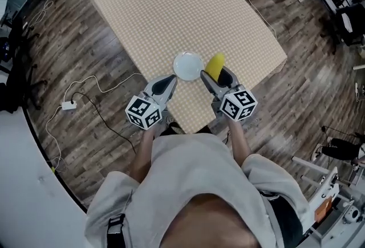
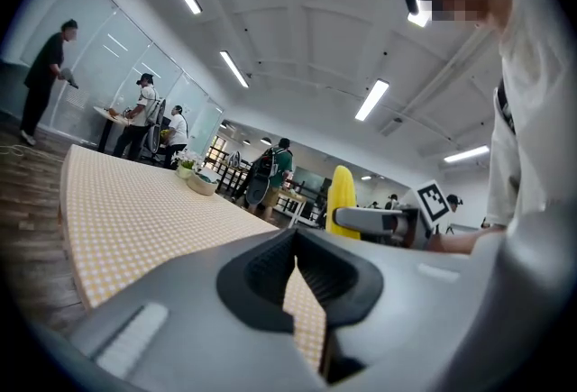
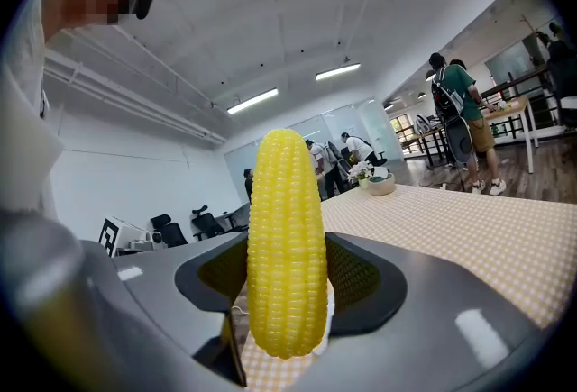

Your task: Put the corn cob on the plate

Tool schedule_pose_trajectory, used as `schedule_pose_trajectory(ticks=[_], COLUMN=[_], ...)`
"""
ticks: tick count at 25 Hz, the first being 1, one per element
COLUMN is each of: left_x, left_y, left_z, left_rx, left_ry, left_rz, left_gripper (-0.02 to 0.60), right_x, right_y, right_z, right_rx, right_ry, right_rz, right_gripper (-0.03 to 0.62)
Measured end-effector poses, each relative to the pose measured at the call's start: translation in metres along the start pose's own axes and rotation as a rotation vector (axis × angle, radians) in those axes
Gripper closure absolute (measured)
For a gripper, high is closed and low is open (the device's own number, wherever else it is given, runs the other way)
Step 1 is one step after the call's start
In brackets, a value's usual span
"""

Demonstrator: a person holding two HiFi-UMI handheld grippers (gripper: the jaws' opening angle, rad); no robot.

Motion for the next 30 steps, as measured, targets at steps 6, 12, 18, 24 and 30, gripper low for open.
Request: schedule_pose_trajectory(ticks=[6, 12, 18, 24, 30], left_x=[0.000, -0.010, -0.004, -0.001, 0.000], left_y=[-0.006, -0.005, -0.008, -0.007, -0.004], left_z=[-0.004, 0.009, 0.036, 0.076, 0.107], left_rx=[-0.006, -0.039, -0.078, -0.127, -0.170], left_ry=[-0.011, -0.005, 0.053, 0.139, 0.200], left_rz=[-0.065, -0.085, -0.084, -0.075, -0.078], left_gripper=[0.574, 0.574, 0.574, 0.574, 0.574], right_x=[0.012, 0.018, 0.033, 0.043, 0.054], right_y=[-0.011, -0.021, -0.010, -0.013, -0.013], right_z=[-0.010, 0.004, 0.038, 0.077, 0.113], right_rx=[-0.030, -0.061, -0.129, -0.202, -0.279], right_ry=[0.011, -0.018, -0.072, -0.120, -0.160], right_rz=[-0.052, -0.051, -0.020, -0.004, 0.015], right_gripper=[0.333, 0.333, 0.334, 0.333, 0.333])
Point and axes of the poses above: the fingertips, and each gripper's own axes: y backward along the fingers, x to its right, z out of its underside, the point moved 5 cm from there along y, backward along the fingers, and after that the axes turned 12 degrees about -y, right-handed, at the moved point
